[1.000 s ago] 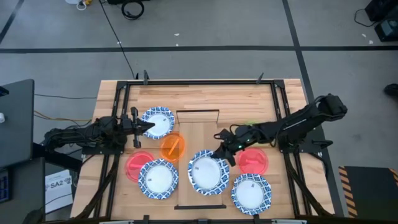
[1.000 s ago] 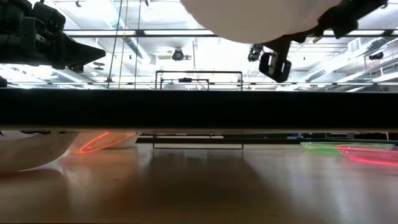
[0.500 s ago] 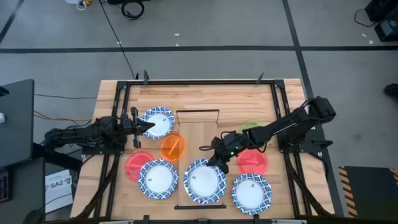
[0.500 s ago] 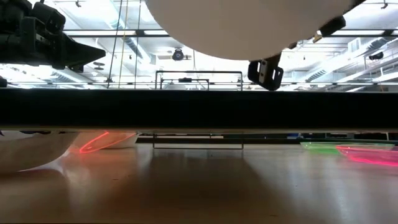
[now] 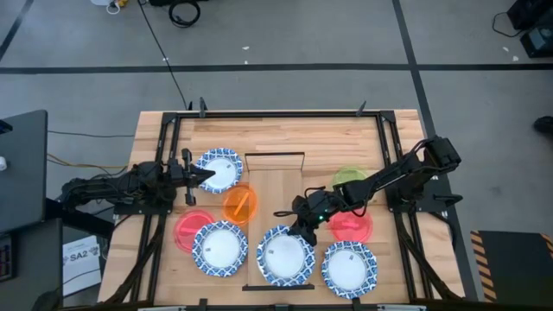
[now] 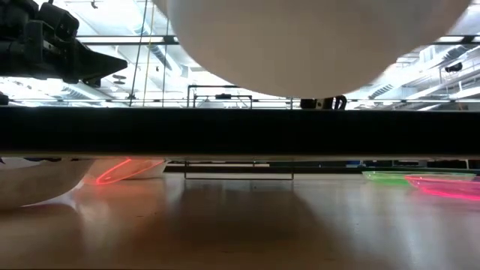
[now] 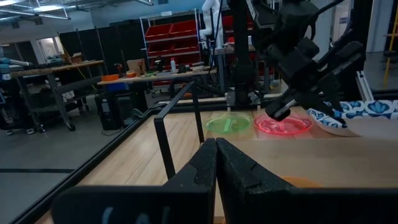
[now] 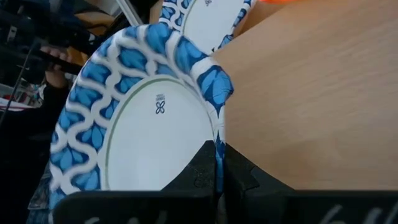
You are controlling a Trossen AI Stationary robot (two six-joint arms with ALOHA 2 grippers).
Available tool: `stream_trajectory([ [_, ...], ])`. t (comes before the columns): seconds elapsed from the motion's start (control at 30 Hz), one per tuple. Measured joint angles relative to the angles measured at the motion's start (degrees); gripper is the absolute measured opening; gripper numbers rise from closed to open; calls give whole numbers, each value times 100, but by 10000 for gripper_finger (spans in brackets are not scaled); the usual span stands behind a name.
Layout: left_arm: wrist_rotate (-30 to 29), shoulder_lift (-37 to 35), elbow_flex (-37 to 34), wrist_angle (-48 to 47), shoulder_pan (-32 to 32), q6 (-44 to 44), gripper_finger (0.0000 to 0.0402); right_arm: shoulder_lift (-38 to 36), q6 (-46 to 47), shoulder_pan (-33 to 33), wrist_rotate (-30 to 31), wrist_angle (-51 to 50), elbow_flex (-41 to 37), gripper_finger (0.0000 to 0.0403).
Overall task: Place and stack plates onto a shelf
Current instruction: Put the blue patterned bowl on the shelf
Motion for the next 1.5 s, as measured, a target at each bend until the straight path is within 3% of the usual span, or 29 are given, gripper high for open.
stream_trajectory([
  [1.5,2,2,0,-2,0,0,13,0,-34,238,713,217,-2,13],
])
